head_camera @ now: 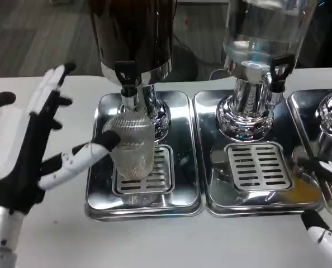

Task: Grasp the cup under the faucet to collect the drink, then remove the cup.

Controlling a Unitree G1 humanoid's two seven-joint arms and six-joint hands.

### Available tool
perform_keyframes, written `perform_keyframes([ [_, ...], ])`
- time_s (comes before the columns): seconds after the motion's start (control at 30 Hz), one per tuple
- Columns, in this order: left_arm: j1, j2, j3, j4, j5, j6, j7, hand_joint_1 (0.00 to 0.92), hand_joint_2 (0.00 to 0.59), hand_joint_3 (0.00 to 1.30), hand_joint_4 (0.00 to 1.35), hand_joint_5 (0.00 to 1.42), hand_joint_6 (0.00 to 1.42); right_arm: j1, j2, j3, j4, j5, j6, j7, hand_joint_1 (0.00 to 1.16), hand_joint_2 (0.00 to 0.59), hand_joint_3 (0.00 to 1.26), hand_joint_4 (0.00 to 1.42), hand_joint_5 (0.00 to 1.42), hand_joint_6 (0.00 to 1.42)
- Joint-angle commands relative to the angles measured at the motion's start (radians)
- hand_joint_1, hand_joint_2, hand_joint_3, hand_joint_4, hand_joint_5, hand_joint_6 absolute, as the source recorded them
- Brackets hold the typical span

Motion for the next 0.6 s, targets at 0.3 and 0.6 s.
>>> perform_keyframes([
  [0.3,-0.144,-0.053,-0.044,-0.115,0.048,0.112,-0.147,0.0,0.049,0.18,0.09,0.24,0.62,0.026,-0.019,-0.086,0.077,-0.099,-0.033,-0.037,0.45,0.364,0.22,0.03,0.01,0.0],
  [0.6,-0.161,-0.065,-0.054,-0.124,0.087,0.181,-0.185,0.0,0.038,0.2,0.13,0.42,0.77,0.03,-0.016,-0.085,0.101,-0.092,-0.068,-0.036,0.42,0.366,0.19,0.01,0.01,0.0],
])
